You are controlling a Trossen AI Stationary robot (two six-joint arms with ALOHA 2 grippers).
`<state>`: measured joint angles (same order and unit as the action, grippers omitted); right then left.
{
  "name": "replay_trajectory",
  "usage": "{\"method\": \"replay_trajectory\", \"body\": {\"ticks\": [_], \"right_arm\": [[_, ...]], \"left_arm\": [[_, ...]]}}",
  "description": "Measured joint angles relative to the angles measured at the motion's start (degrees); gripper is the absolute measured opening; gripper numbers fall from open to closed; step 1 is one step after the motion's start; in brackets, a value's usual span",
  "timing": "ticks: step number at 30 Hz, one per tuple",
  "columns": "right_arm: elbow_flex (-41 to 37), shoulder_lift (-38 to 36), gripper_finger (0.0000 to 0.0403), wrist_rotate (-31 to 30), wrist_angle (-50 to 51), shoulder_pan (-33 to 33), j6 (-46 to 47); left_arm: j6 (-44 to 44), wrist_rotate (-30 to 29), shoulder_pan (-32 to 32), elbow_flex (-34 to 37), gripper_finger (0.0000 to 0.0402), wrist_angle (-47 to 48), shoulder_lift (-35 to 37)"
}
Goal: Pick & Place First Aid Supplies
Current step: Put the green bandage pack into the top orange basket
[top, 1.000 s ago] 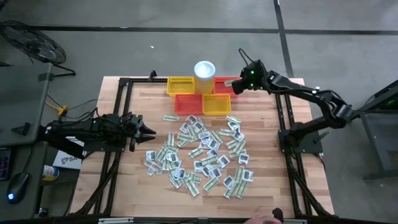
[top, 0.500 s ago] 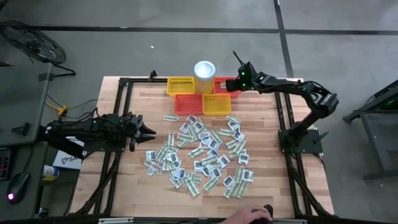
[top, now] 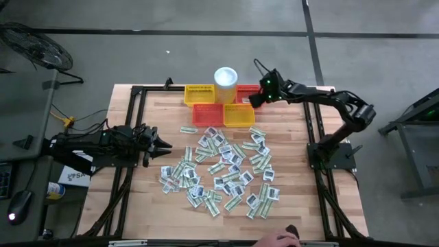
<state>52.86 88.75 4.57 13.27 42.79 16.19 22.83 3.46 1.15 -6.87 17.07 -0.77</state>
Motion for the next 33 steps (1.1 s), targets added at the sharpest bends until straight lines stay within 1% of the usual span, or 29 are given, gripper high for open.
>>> {"method": "replay_trajectory", "body": {"ticks": [3,6,9,11,15,19,24,33], "right_arm": [[0.0,-3.6,0.0159,-0.1,6.4,-2.1,-14.7],[-0.8,-7.5,0.0159,0.0,12.6,-4.6,-31.1],[-2.6,-10.7,0.0154,-0.2,18.6,-7.3,-45.6],[-4.4,-12.3,0.0149,-0.2,21.1,-9.0,-53.4],[-9.4,-14.3,0.0138,-1.1,19.8,-12.6,-64.1],[-14.9,-14.3,0.0133,-5.5,14.7,-15.6,-70.7],[-20.0,-14.3,0.0134,-10.2,6.4,-18.3,-73.7],[-25.1,-14.3,0.0129,-10.1,0.8,-22.8,-73.7]], "left_arm": [[0.0,0.0,0.0,0.0,0.0127,0.0,0.0],[0.0,0.0,0.0,0.0,0.0127,0.0,0.0],[0.0,0.0,0.0,0.0,0.0127,0.0,0.0],[0.0,0.0,0.0,0.0,0.0127,0.0,0.0],[0.0,0.0,0.0,0.0,0.0127,0.0,0.0],[0.0,0.0,0.0,0.0,0.0127,0.0,0.0],[0.0,0.0,0.0,0.0,0.0127,0.0,0.0],[0.0,0.0,0.0,0.0,0.0127,0.0,0.0]]}}
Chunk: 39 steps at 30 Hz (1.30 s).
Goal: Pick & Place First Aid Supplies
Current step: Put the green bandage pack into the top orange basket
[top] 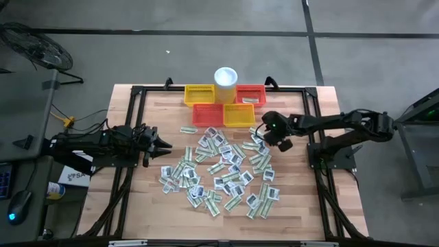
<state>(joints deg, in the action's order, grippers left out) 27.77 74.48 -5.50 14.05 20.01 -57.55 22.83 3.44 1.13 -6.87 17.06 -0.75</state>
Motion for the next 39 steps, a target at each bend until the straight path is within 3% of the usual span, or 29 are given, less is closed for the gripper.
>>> {"method": "replay_trajectory", "body": {"ticks": [14,27,39], "right_arm": [[-1.5,1.7,0.0117,-0.2,-5.8,-0.3,0.0],[-1.5,1.7,0.0007,-0.3,-5.1,-0.2,0.0],[1.4,-2.2,0.0001,-9.4,-0.7,-0.2,9.5]], "left_arm": [[0.0,0.0,0.0,0.0,0.0127,0.0,0.0],[0.0,0.0,0.0,0.0,0.0127,0.0,0.0],[0.0,0.0,0.0,0.0,0.0127,0.0,0.0]]}}
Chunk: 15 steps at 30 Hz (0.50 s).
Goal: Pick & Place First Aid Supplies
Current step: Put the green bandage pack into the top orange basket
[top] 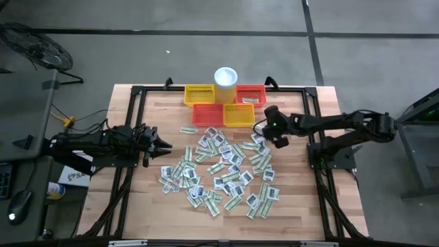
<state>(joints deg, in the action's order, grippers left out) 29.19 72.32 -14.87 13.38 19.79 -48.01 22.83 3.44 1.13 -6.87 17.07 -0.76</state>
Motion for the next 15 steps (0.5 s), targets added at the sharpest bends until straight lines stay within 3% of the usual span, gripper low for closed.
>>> {"method": "replay_trajectory", "body": {"ticks": [8,12,15], "right_arm": [[4.5,-5.6,0.0001,-3.0,11.7,0.2,6.3],[8.3,-6.4,0.0,-3.0,13.7,1.7,10.4],[11.0,-5.7,0.0,-2.5,13.3,3.4,7.9]], "left_arm": [[0.0,0.0,0.0,0.0,0.0127,0.0,0.0],[0.0,0.0,0.0,0.0,0.0127,0.0,0.0],[0.0,0.0,0.0,0.0,0.0127,0.0,0.0]]}}
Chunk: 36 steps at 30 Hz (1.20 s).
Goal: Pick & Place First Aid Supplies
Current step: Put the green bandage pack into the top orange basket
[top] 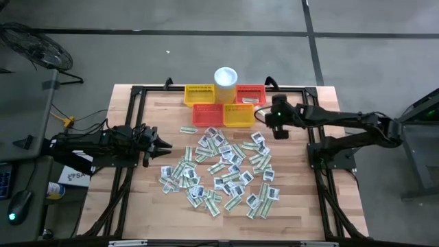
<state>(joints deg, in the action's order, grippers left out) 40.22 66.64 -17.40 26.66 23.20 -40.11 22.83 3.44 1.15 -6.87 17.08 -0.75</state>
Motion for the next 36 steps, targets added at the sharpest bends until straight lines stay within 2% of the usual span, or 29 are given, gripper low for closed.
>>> {"method": "replay_trajectory", "body": {"ticks": [9,17,24,30,36], "right_arm": [[9.2,10.2,0.0,2.2,-0.5,8.1,-20.5],[19.0,22.8,0.0,3.4,-0.8,14.0,-31.7],[25.1,30.6,0.0,3.4,-1.0,15.8,-41.0],[25.5,33.3,0.0006,1.8,-2.7,15.8,-42.6],[25.6,33.6,0.0044,1.9,-3.5,15.8,-42.2]], "left_arm": [[0.0,0.0,0.0,0.0,0.0127,0.0,0.0],[0.0,0.0,0.0,0.0,0.0127,0.0,0.0],[0.0,0.0,0.0,0.0,0.0127,0.0,0.0],[0.0,0.0,0.0,0.0,0.0127,0.0,0.0],[0.0,0.0,0.0,0.0,0.0127,0.0,0.0]]}}
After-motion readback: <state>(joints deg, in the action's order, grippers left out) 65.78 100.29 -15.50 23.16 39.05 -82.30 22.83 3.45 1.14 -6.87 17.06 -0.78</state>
